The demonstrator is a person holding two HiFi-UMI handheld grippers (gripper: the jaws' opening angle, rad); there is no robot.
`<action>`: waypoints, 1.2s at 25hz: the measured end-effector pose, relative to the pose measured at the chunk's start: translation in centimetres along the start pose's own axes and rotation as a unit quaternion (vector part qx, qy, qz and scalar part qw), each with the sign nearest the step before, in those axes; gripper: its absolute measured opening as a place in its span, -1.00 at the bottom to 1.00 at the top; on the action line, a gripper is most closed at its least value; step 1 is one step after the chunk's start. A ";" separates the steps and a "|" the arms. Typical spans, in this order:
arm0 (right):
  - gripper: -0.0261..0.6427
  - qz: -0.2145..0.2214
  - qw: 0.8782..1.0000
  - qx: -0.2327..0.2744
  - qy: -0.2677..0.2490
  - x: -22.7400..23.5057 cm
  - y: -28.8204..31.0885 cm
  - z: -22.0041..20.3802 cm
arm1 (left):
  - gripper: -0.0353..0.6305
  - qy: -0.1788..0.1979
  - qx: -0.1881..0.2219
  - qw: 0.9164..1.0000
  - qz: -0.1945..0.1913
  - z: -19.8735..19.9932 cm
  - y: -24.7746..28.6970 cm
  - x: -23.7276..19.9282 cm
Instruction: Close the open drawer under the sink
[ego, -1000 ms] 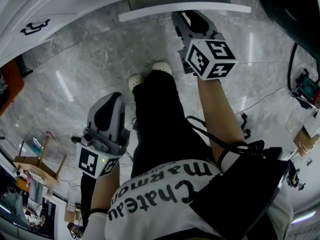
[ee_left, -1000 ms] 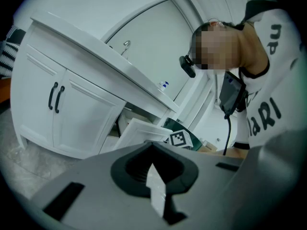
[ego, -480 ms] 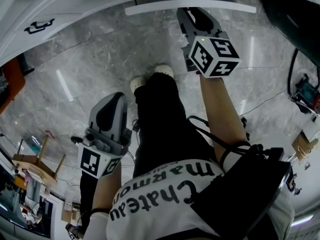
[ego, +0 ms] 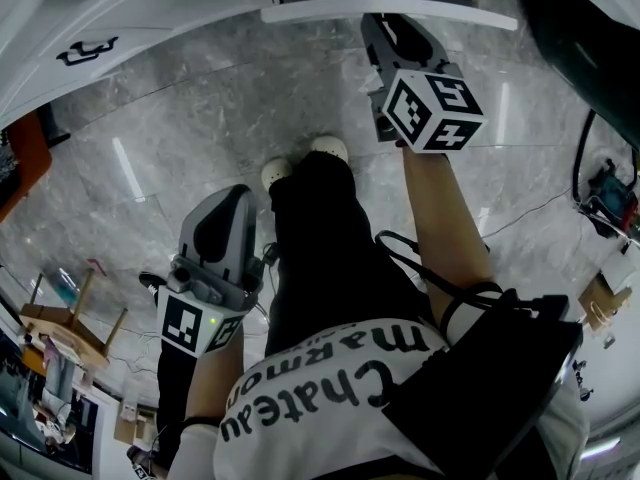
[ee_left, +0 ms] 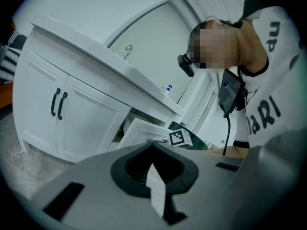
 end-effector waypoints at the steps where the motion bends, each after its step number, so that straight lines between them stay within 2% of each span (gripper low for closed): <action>1: -0.53 -0.001 1.000 0.001 0.000 0.0 0.2 0.1 | -0.87 0.000 0.002 1.000 0.000 0.1 0.1 -0.1; 15: -0.53 -0.006 1.000 0.015 -0.002 0.6 1.7 1.2 | -0.87 -0.008 0.017 1.000 0.003 0.6 0.6 -1.0; 30: -0.54 -0.016 1.000 0.025 -0.010 0.7 1.9 1.3 | -0.87 0.009 0.022 1.000 0.004 0.2 0.0 -1.8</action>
Point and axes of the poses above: the fingertips, and each gripper's own axes: y forward along the fingers, x to its right, z out of its top, the point moved 4 cm from there along -y, backward along the fingers, and after that the axes turned 13 degrees about -y, right-handed, at the moved point
